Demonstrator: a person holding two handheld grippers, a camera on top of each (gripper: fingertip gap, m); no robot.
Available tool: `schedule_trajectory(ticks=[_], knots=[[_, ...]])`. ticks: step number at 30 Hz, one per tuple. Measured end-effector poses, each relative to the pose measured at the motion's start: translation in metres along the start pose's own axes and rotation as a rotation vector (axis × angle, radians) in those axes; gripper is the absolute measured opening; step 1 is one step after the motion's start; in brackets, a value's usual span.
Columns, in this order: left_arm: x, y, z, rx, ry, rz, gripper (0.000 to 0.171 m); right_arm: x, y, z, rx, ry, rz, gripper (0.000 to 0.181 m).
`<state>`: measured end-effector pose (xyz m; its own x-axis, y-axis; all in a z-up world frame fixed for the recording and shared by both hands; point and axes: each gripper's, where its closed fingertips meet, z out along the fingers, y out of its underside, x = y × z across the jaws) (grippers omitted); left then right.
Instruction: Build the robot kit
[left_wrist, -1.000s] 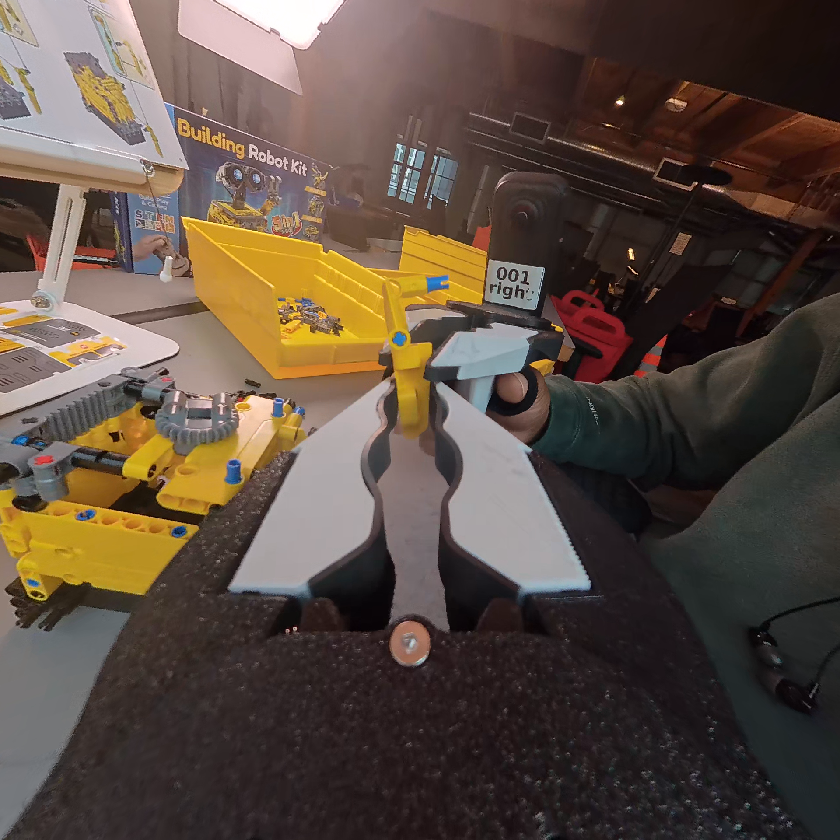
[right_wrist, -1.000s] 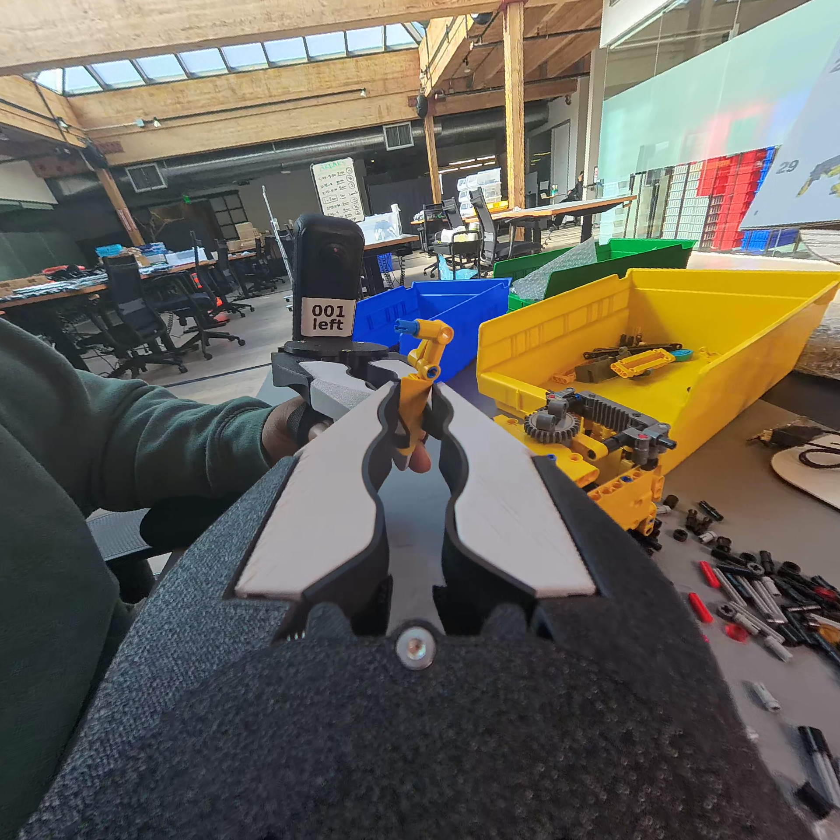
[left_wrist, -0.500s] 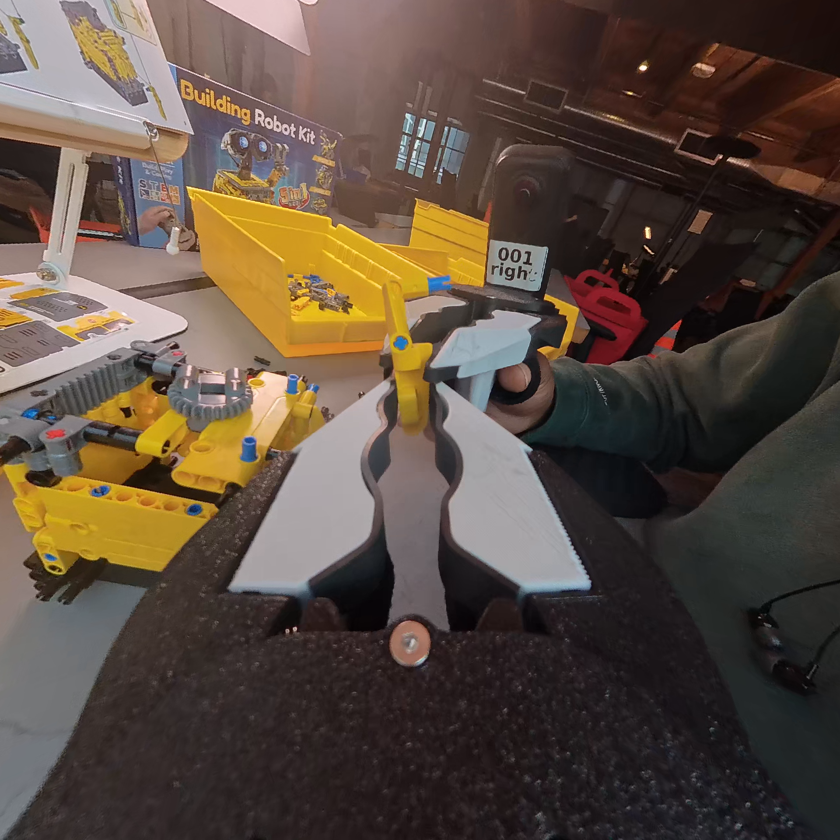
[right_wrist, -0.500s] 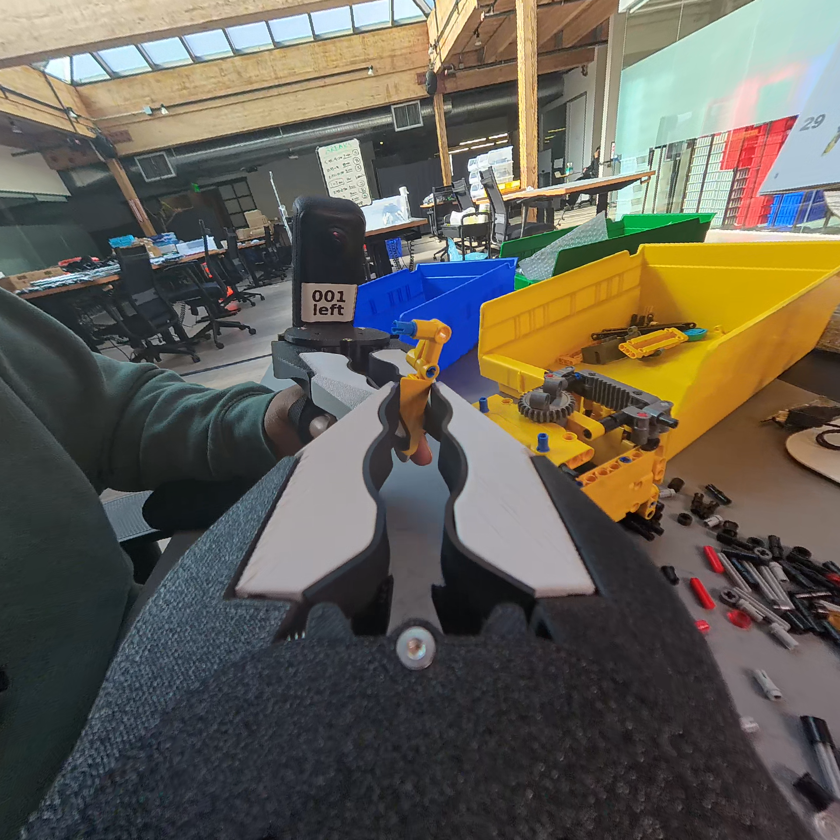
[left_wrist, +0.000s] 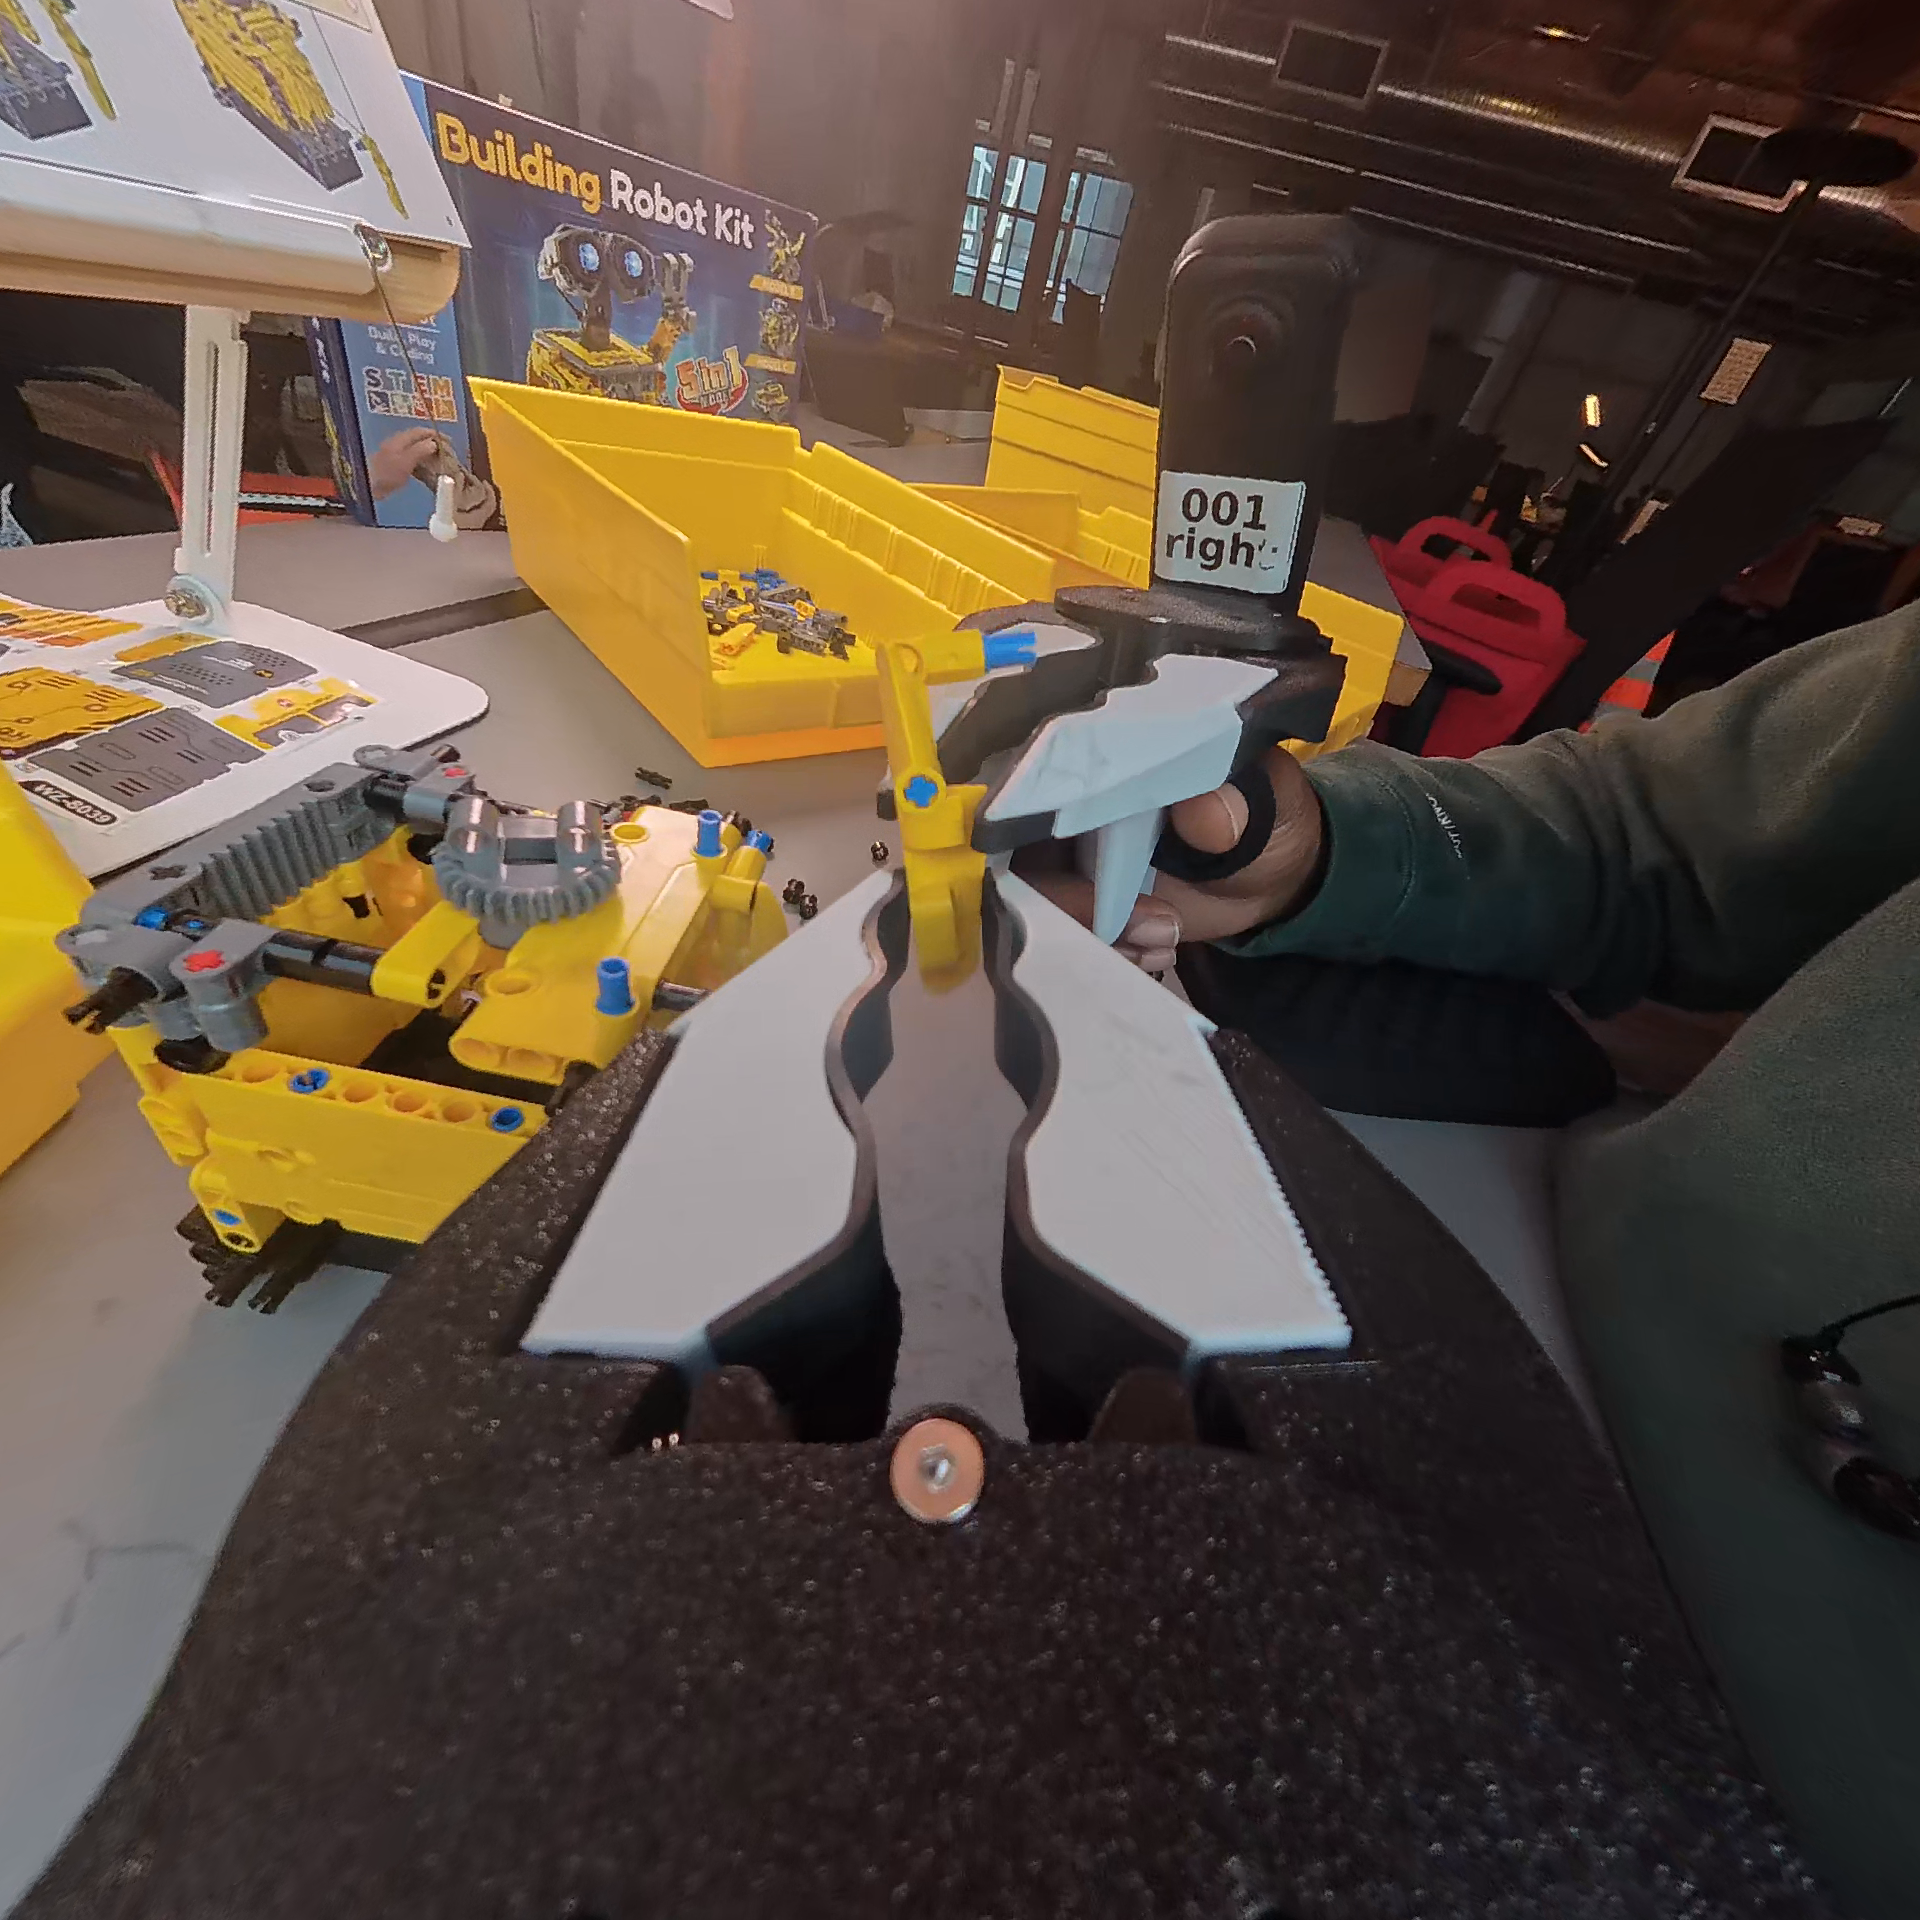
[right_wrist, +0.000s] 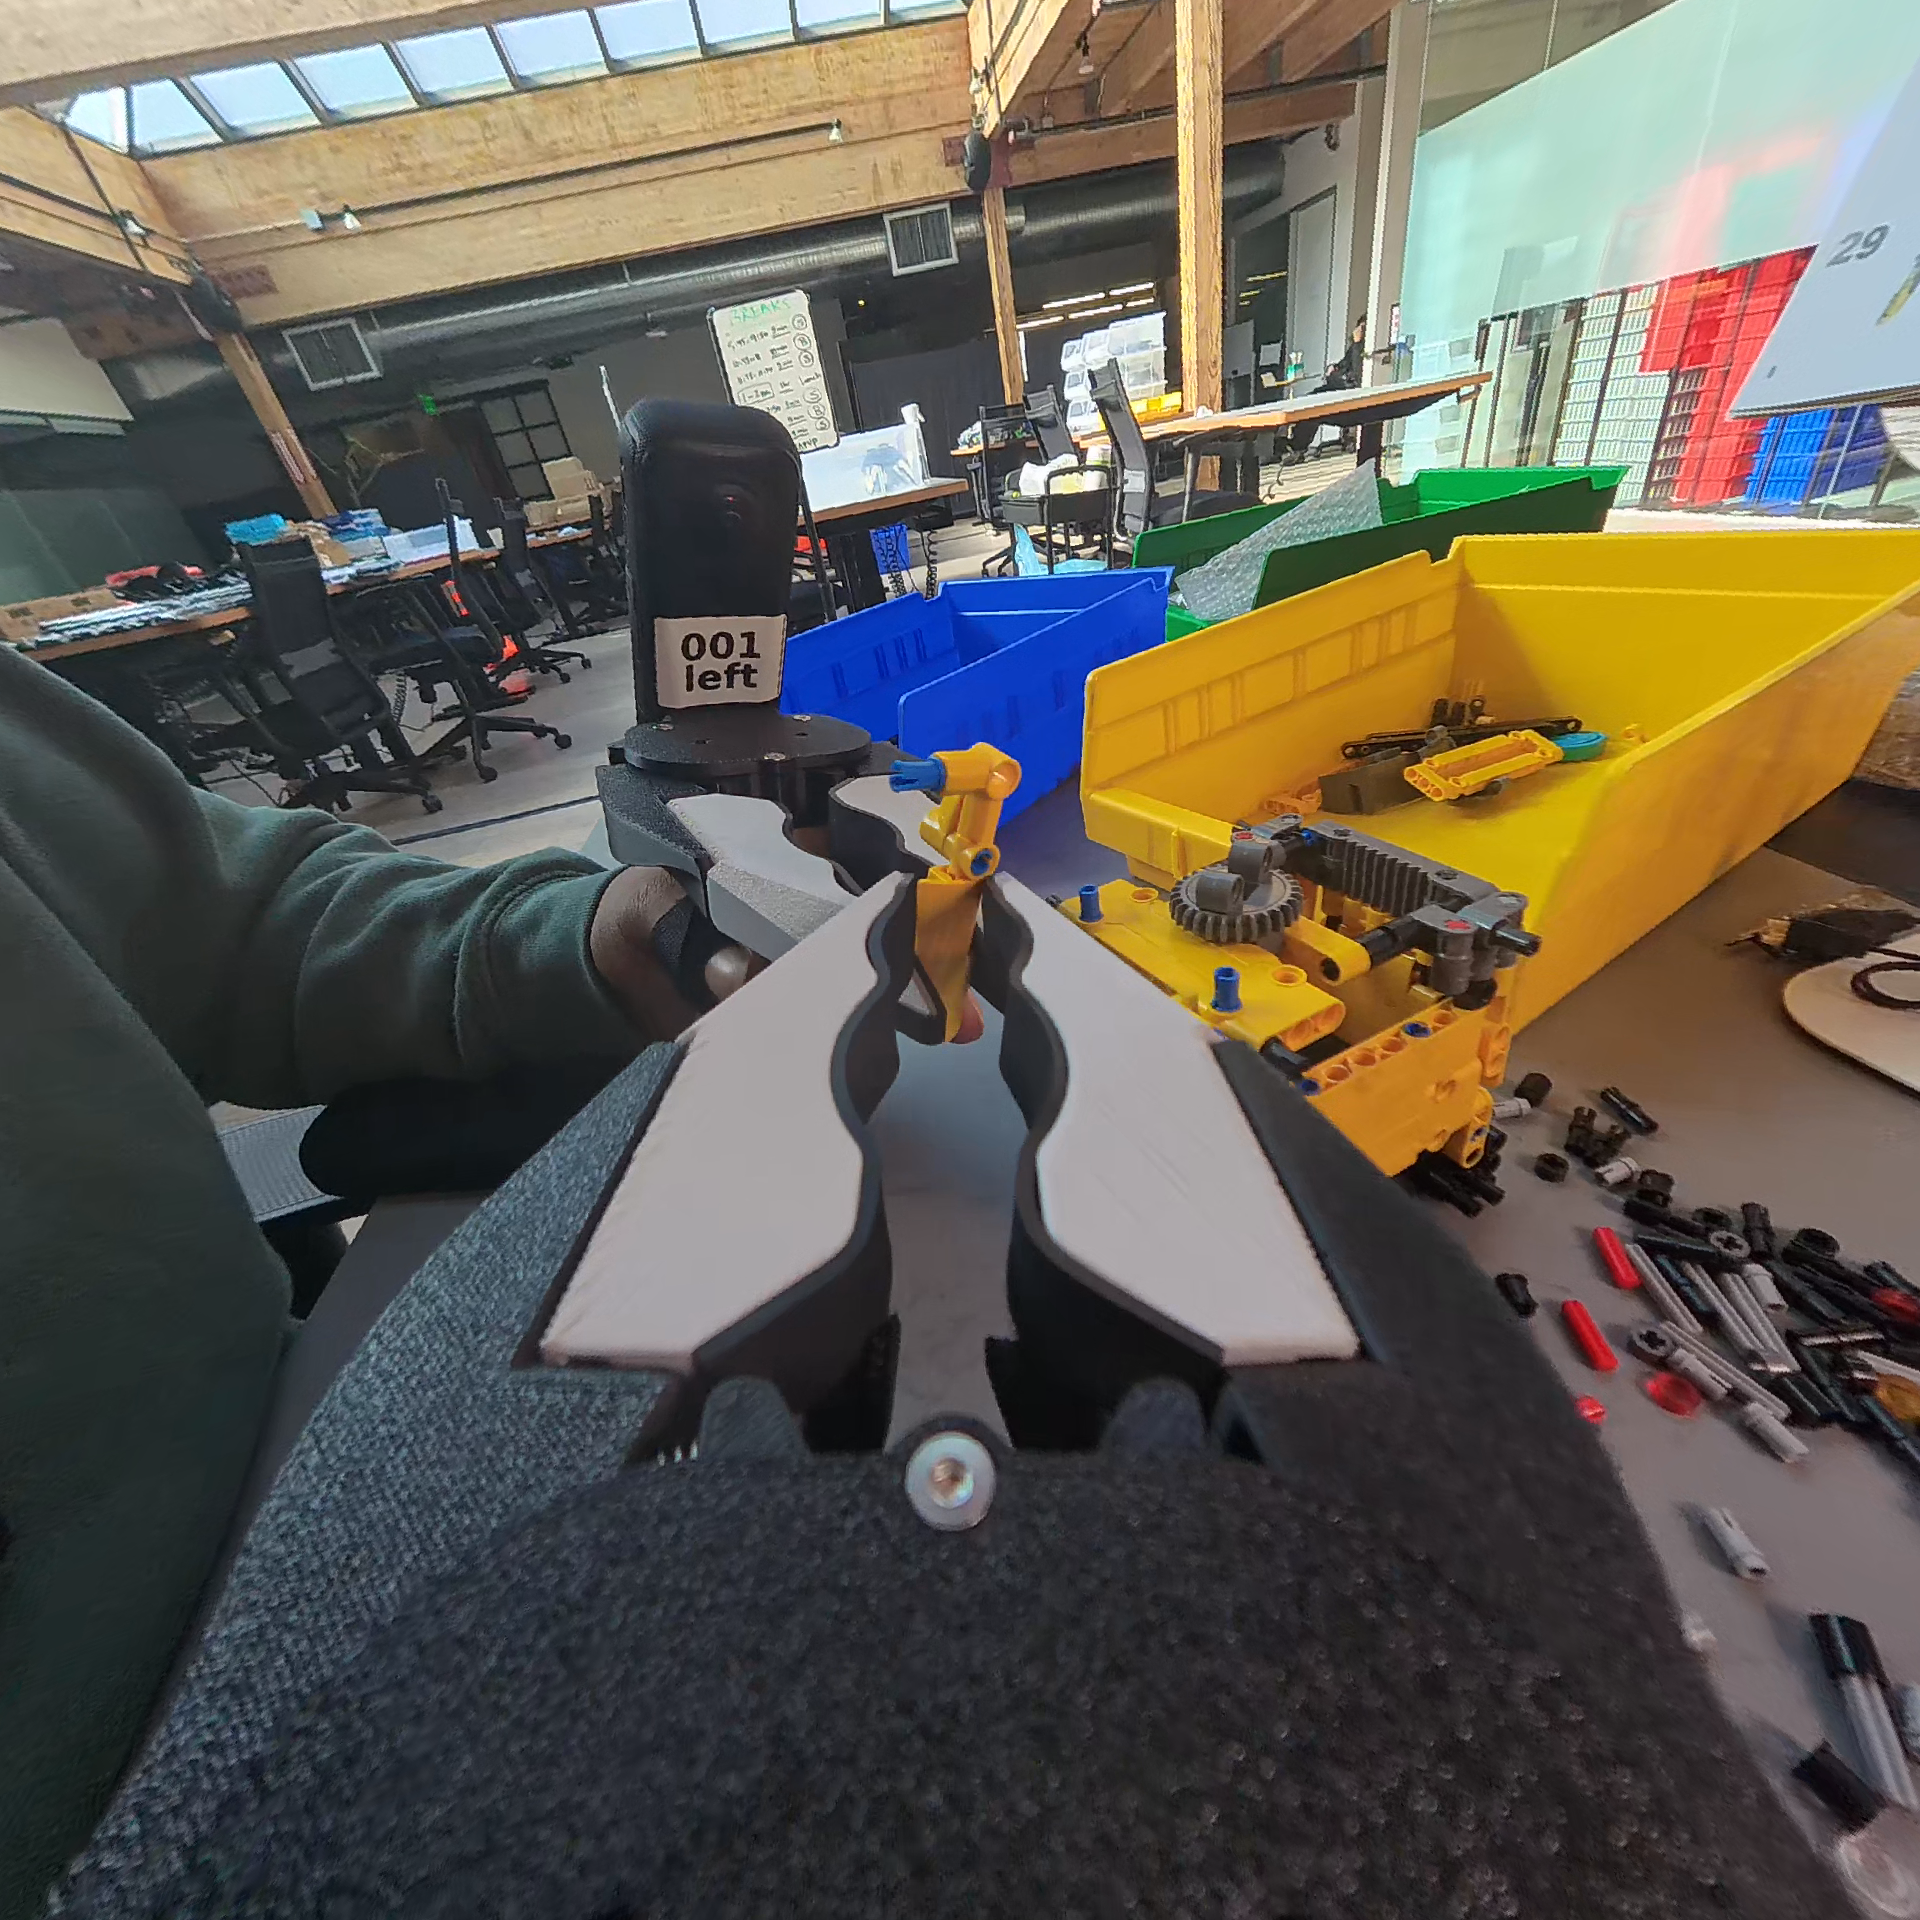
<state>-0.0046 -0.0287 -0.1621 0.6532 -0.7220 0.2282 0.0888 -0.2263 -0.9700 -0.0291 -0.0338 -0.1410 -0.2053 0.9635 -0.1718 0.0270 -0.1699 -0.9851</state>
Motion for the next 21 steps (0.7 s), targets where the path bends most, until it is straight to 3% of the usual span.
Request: schedule_trajectory(ticks=[21], knots=[[-0.0026, -0.0005, -0.0036, 0.002, -0.011, -0.016, 0.011, 0.0012, -0.0004, -0.0022, 0.026, -0.064, 0.121, 0.007]])
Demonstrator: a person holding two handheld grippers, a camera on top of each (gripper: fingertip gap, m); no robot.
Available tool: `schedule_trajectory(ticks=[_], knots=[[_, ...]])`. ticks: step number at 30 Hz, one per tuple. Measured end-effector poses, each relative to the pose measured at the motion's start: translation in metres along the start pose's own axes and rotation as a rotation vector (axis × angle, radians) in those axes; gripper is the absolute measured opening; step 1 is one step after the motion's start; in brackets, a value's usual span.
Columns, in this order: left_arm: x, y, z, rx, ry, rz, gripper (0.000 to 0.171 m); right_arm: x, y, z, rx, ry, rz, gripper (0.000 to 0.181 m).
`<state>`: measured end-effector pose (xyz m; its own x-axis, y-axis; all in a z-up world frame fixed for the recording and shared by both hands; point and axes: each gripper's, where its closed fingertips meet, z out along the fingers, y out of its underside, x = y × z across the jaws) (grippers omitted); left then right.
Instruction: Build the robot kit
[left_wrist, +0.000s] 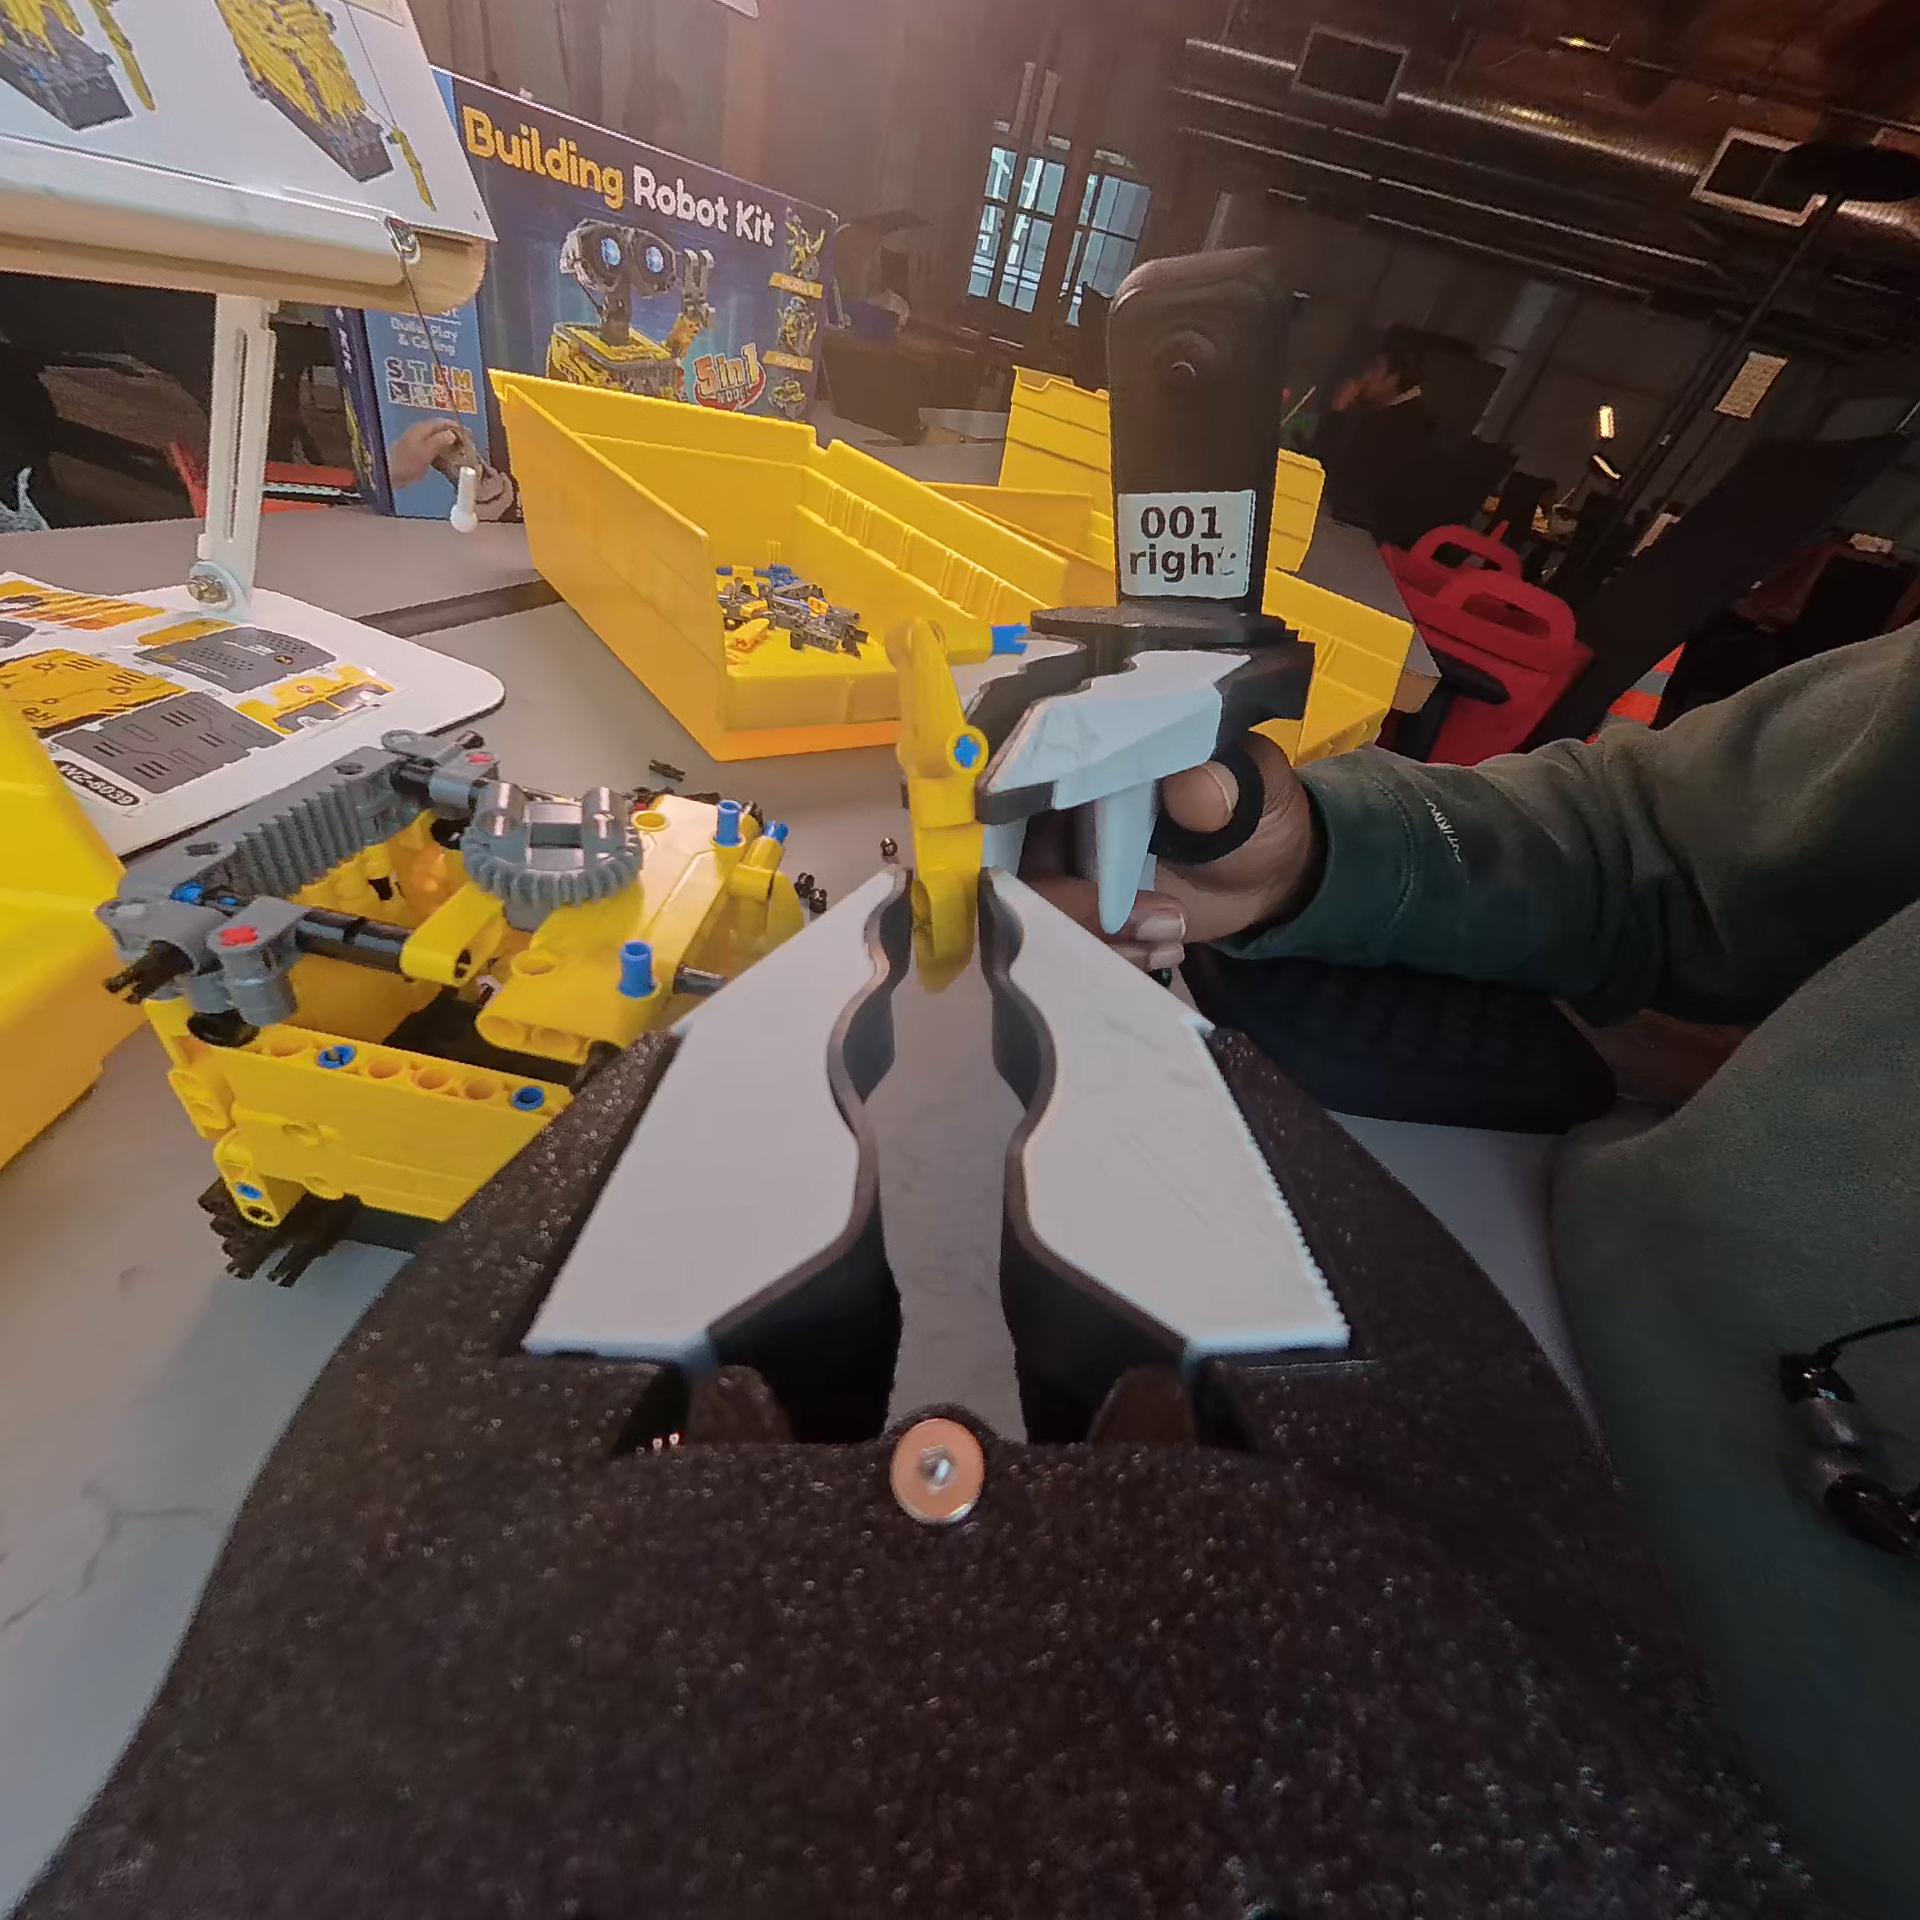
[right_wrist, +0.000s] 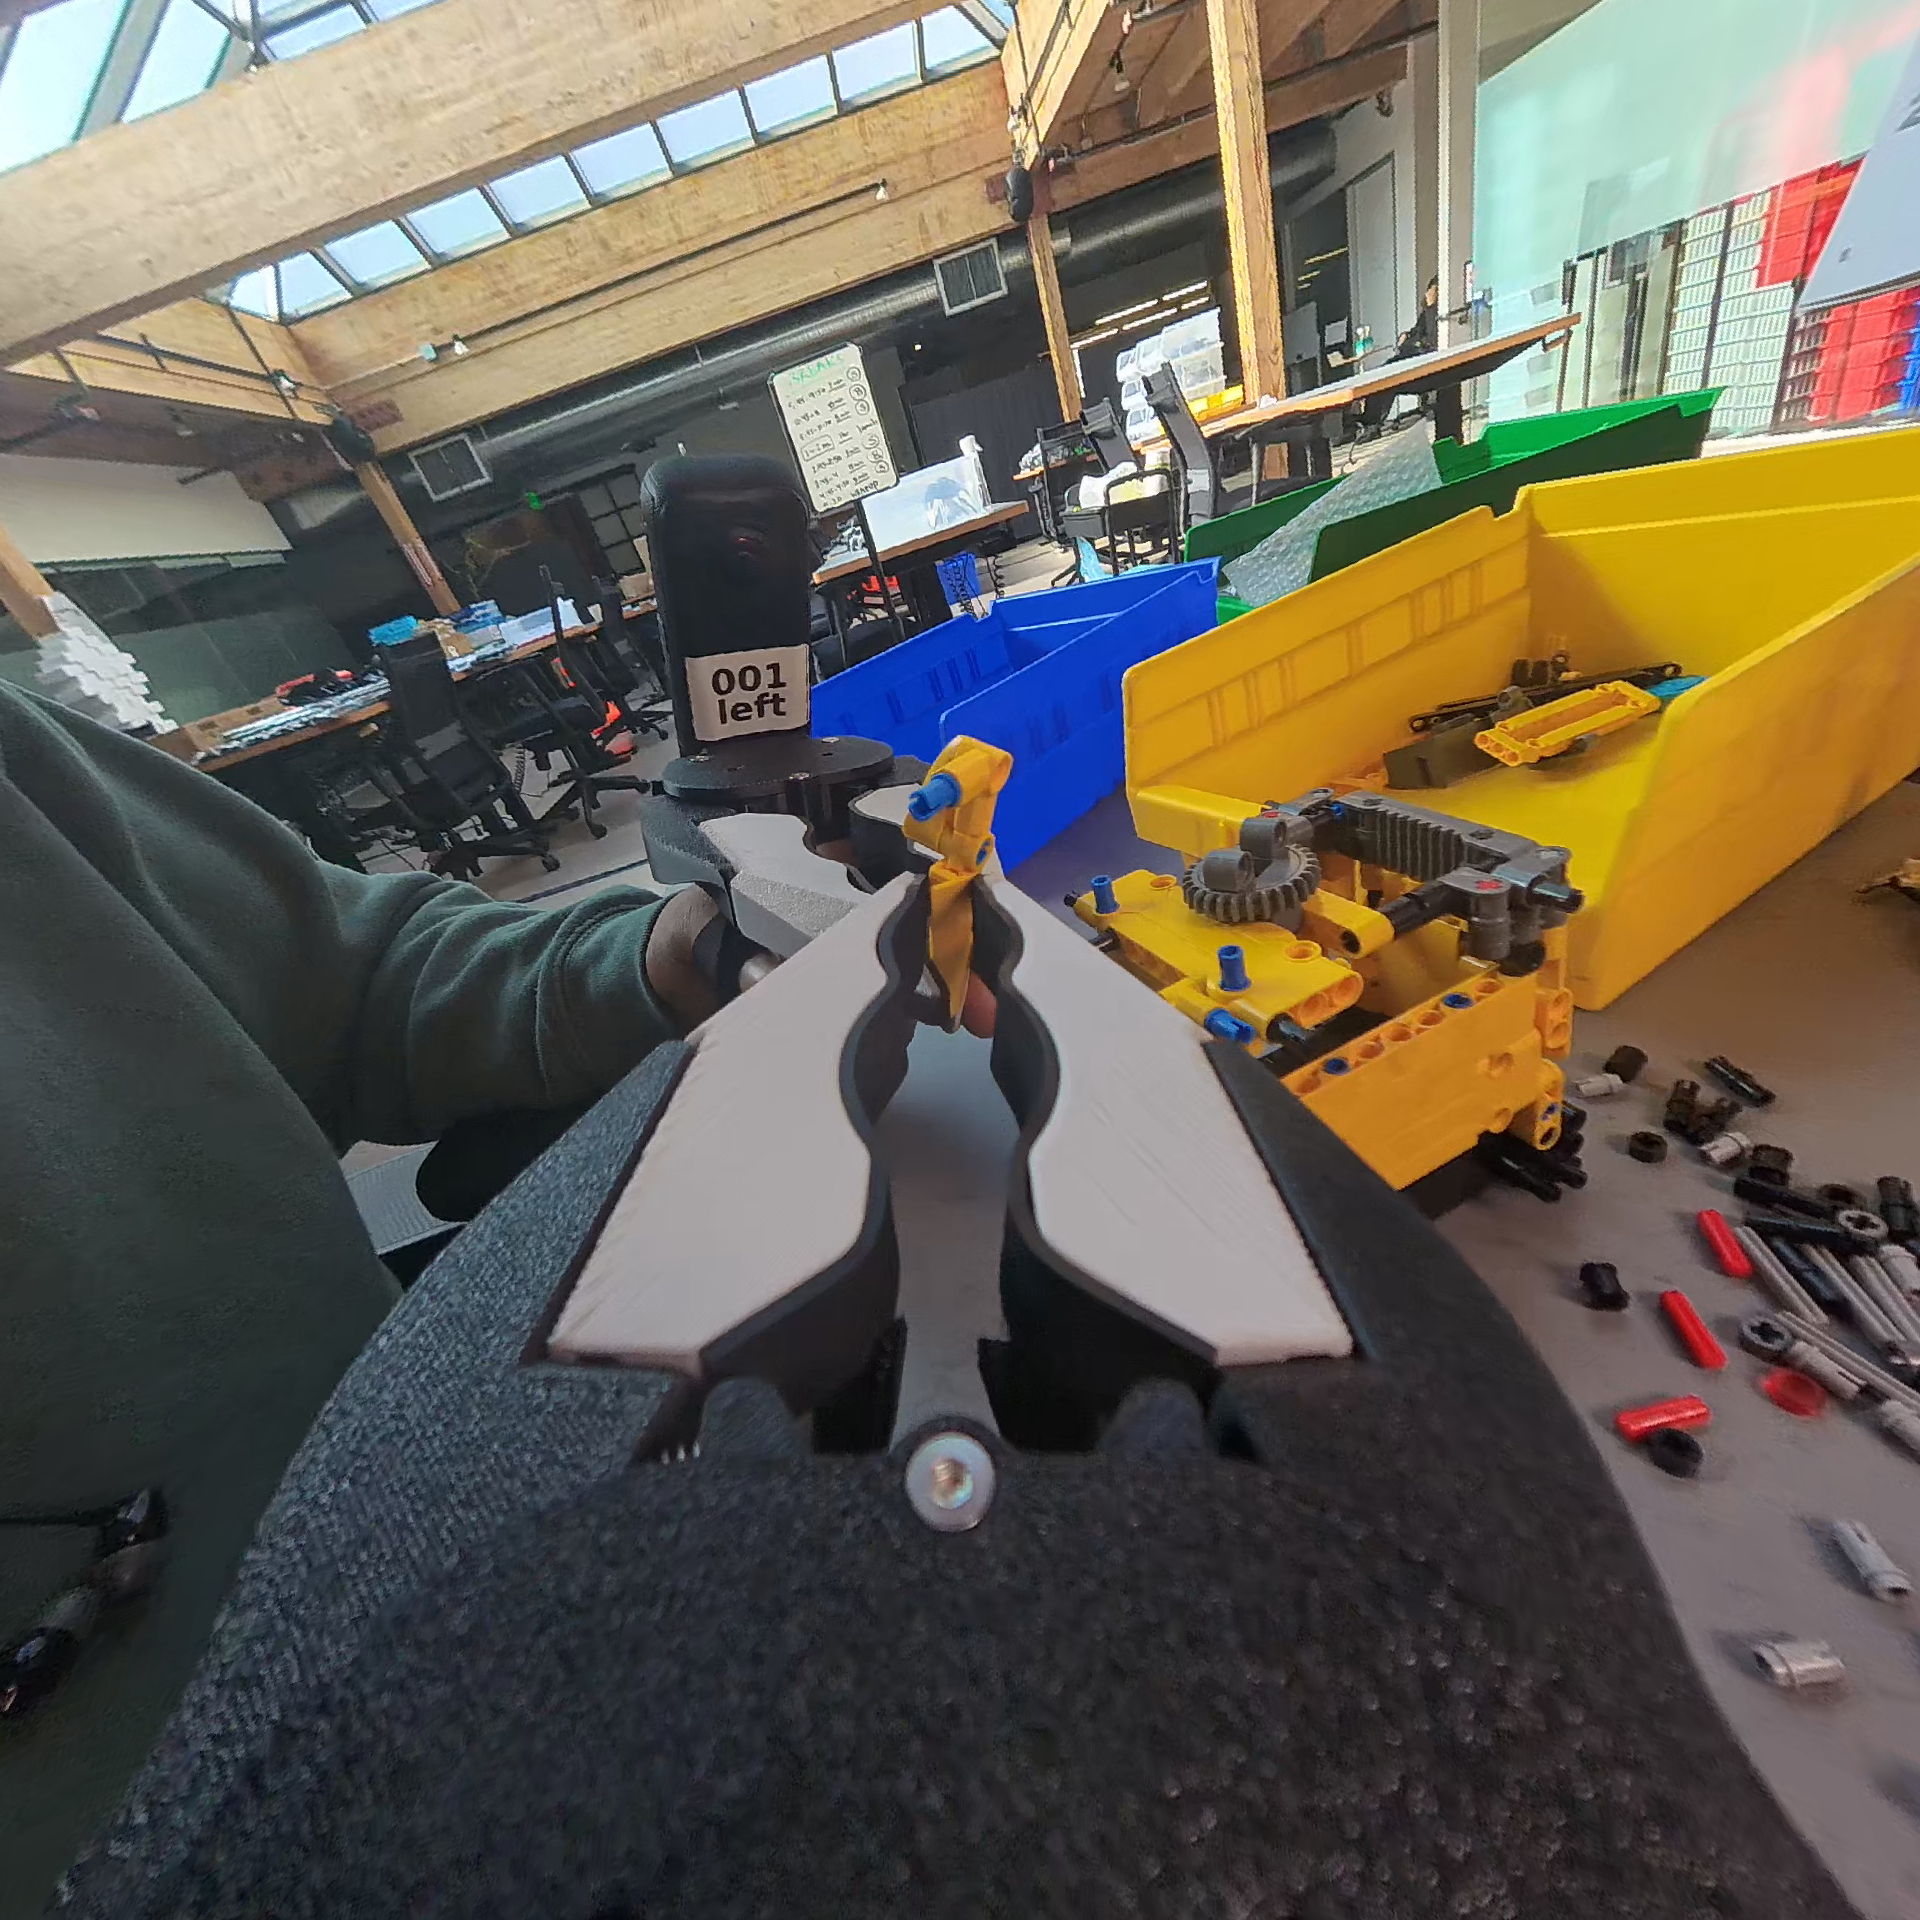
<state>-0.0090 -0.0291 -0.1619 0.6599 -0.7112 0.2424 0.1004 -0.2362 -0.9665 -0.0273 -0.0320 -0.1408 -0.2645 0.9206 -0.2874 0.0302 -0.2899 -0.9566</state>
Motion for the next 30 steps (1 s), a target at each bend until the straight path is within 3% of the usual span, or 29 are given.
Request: schedule_trajectory(ticks=[16, 23, 27, 30], knots=[[0.005, -0.001, -0.001, 0.019, 0.067, -0.078, 0.011, -0.004, 0.001, 0.001, -0.010, 0.015, -0.068, 0.007], [0.013, -0.007, -0.002, 0.057, 0.168, -0.190, 0.010, -0.007, -0.004, 0.000, 0.014, -0.002, -0.061, 0.012], [0.022, -0.011, -0.005, 0.077, 0.236, -0.223, 0.010, -0.015, -0.010, -0.002, 0.058, -0.081, -0.002, 0.020], [0.043, -0.018, -0.010, 0.105, 0.403, -0.288, 0.010, -0.031, -0.019, -0.007, 0.102, -0.236, 0.112, 0.029]])
